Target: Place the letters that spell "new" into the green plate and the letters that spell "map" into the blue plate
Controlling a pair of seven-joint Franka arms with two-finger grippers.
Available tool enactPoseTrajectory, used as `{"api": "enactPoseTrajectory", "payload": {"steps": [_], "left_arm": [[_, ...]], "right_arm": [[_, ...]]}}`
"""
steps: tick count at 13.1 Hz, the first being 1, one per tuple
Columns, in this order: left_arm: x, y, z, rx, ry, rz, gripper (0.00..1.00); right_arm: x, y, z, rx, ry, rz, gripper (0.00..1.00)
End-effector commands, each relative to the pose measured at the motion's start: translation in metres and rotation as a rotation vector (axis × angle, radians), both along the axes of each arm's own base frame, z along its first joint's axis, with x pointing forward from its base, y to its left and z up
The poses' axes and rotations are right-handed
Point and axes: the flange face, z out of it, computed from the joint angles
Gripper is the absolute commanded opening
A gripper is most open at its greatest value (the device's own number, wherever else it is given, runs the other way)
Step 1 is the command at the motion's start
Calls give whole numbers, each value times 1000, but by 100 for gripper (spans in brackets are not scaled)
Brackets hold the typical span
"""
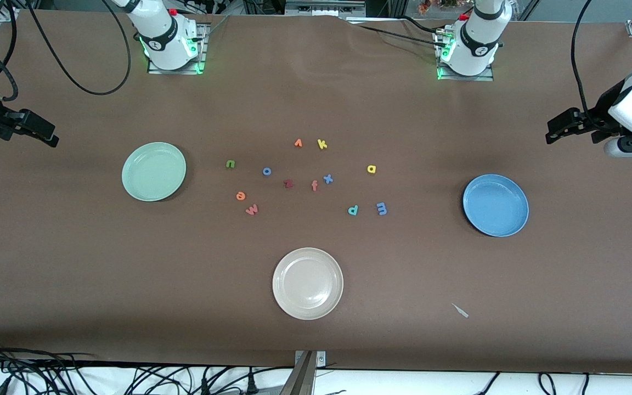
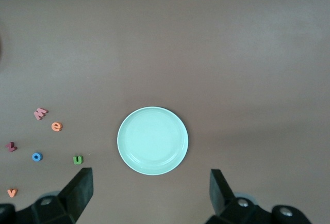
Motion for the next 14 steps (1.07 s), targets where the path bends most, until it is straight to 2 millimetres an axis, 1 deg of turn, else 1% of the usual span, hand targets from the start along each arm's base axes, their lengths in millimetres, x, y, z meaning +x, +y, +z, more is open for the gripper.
{"api": "enactPoseTrajectory", "payload": {"steps": [1,7,14], "left_arm": [[-2,0,0,-7,-5,9,100],[-2,0,-1,-7,-2,7,100],[6,-3,-7,-11,10,3,100]], "right_arm": [[-5,0,4,-5,-2,7,100],[-5,0,4,-5,-1,7,100],[-5,0,4,-5,-2,7,100]]}}
